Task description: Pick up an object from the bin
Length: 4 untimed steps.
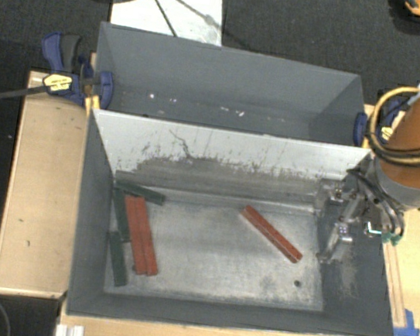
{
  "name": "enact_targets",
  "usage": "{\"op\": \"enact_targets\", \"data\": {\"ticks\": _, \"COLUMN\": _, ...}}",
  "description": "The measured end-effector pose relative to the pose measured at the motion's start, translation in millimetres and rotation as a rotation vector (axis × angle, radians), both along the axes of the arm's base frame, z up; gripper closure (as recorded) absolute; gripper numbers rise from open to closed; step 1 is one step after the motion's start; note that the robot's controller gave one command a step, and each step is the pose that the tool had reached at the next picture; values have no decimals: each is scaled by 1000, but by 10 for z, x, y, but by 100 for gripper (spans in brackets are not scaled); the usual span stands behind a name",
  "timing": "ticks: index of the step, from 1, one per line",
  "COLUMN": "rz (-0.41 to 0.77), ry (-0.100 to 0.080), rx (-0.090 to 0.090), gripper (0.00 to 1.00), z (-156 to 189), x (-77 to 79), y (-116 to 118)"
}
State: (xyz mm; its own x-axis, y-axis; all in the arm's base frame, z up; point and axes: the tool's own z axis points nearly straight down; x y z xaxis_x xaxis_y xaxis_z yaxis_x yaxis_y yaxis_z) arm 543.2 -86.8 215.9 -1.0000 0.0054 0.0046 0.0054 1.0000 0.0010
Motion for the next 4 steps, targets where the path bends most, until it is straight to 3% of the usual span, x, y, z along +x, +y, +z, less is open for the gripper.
{"op": "enact_targets", "data": {"ticks": 1, "rz": 3, "ry": -8, "rx": -1, "gripper": 0, "z": 39, "x": 17, "y": 3}}
{"op": "enact_targets", "data": {"ticks": 2, "rz": -75, "ry": -12, "rx": -1, "gripper": 0, "z": -636, "x": 142, "y": 71}}
{"op": "enact_targets", "data": {"ticks": 3, "rz": -92, "ry": -3, "rx": -1, "gripper": 0, "z": -1148, "x": 153, "y": 83}}
{"op": "enact_targets", "data": {"ticks": 4, "rz": -140, "ry": -3, "rx": -1, "gripper": 0, "z": -1028, "x": 73, "y": 135}}
